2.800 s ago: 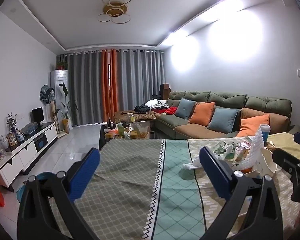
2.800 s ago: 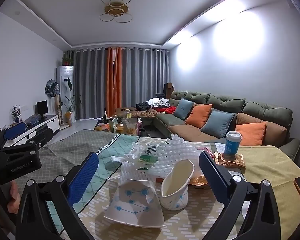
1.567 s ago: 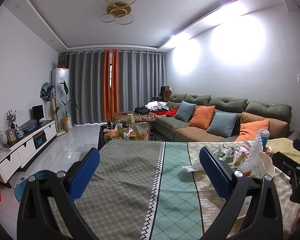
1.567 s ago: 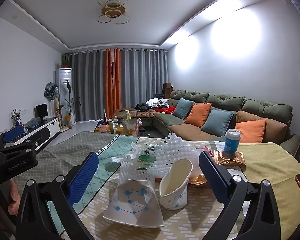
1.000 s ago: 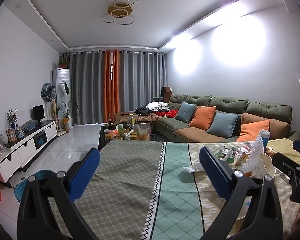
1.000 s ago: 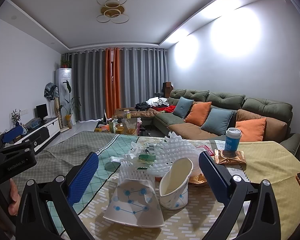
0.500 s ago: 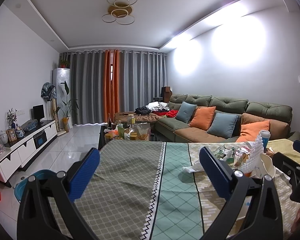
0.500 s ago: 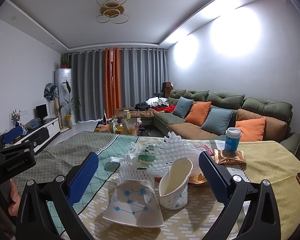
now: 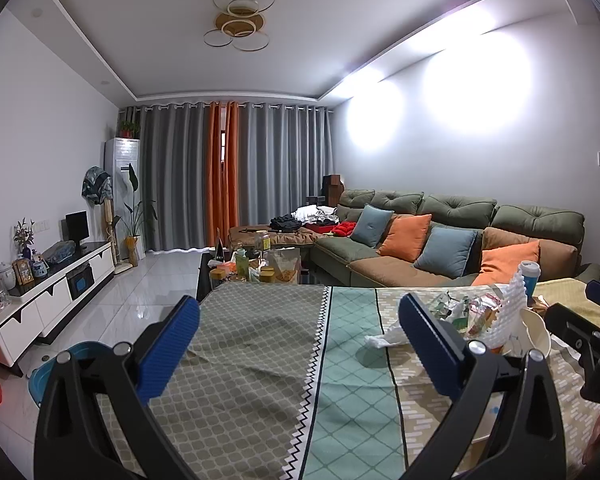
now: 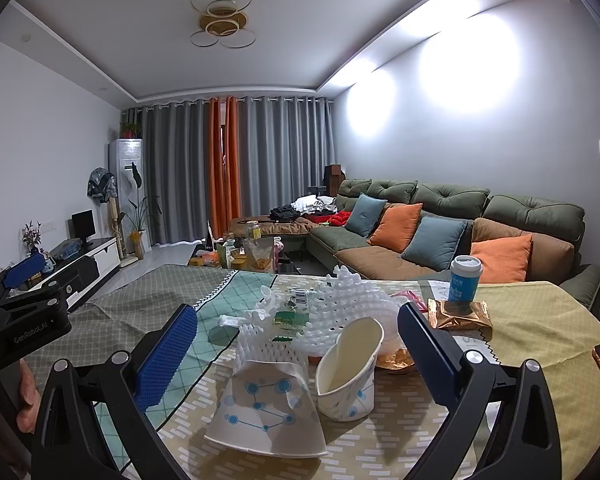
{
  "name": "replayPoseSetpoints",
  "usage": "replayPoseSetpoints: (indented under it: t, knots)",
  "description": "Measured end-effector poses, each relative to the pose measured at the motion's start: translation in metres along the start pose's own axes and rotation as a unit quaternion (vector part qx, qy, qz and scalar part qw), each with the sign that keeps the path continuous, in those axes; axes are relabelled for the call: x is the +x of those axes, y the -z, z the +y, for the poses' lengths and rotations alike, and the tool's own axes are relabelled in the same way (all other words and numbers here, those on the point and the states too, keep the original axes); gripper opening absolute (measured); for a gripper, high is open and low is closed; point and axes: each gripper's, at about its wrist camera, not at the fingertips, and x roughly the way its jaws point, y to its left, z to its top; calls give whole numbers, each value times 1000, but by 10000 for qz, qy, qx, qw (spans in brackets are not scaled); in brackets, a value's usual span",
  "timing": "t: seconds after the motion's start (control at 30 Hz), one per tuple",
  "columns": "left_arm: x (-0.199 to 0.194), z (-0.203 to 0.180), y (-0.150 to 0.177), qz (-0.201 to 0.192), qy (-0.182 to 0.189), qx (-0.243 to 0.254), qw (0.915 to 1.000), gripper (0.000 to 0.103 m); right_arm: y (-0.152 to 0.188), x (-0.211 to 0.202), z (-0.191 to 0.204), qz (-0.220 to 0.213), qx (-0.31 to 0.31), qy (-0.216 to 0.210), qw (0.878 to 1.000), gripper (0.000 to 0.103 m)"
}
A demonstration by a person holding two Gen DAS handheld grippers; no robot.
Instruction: Collect trash
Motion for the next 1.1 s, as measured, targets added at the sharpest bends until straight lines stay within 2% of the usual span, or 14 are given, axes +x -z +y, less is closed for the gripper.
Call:
replayPoseSetpoints:
  t: [0.73, 1.1]
  knots:
    - [5, -3, 1, 29, 58, 8, 10000, 100, 3, -3, 2, 46, 56, -19, 10000, 100]
    - [9, -5, 8, 201, 204, 58, 9996, 100, 7, -2, 0, 279, 230, 56, 9993, 100]
